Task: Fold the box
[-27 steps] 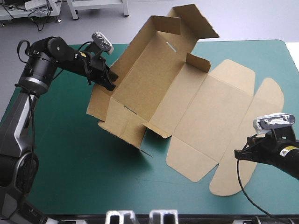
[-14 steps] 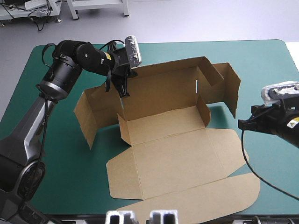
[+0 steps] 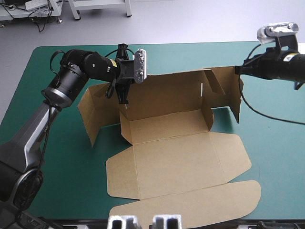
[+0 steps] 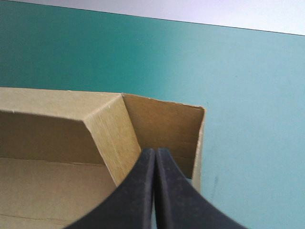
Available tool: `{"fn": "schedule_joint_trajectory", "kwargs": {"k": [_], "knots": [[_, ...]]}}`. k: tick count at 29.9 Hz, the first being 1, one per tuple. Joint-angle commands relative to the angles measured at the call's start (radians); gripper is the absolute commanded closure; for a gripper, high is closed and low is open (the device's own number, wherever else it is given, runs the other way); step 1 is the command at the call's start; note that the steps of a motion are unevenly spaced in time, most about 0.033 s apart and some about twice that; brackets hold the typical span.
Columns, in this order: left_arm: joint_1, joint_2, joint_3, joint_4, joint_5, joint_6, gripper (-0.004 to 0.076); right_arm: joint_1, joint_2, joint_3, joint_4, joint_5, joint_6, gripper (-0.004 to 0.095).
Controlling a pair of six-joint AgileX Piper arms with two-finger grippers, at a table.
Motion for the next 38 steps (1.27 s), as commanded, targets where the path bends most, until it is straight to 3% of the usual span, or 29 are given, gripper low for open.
{"fn": "schedule_joint_trajectory", "kwargs": {"k": [1,4,16,27,38], "knots": [[-0.043,-0.103,0.071,-0.005,-0.174,0.058,0.0734,-0.001,0.090,-0.147,0.063,0.000,-0.021,0.0928],[-0.082,-0.148,0.169,0.041,-0.289,0.060,0.0734,-0.001,0.178,-0.242,0.067,0.027,-0.021,0.0928],[-0.105,-0.195,0.351,0.241,-0.531,0.026,0.0734,-0.001,0.490,-0.478,0.097,0.124,0.019,0.0928],[-0.105,-0.202,0.352,0.236,-0.533,0.024,0.0734,-0.001,0.653,-0.540,0.103,0.177,0.058,0.0928],[-0.105,-0.202,0.352,0.240,-0.533,0.024,0.0734,0.001,0.580,-0.430,0.100,0.225,0.035,0.0928]]}}
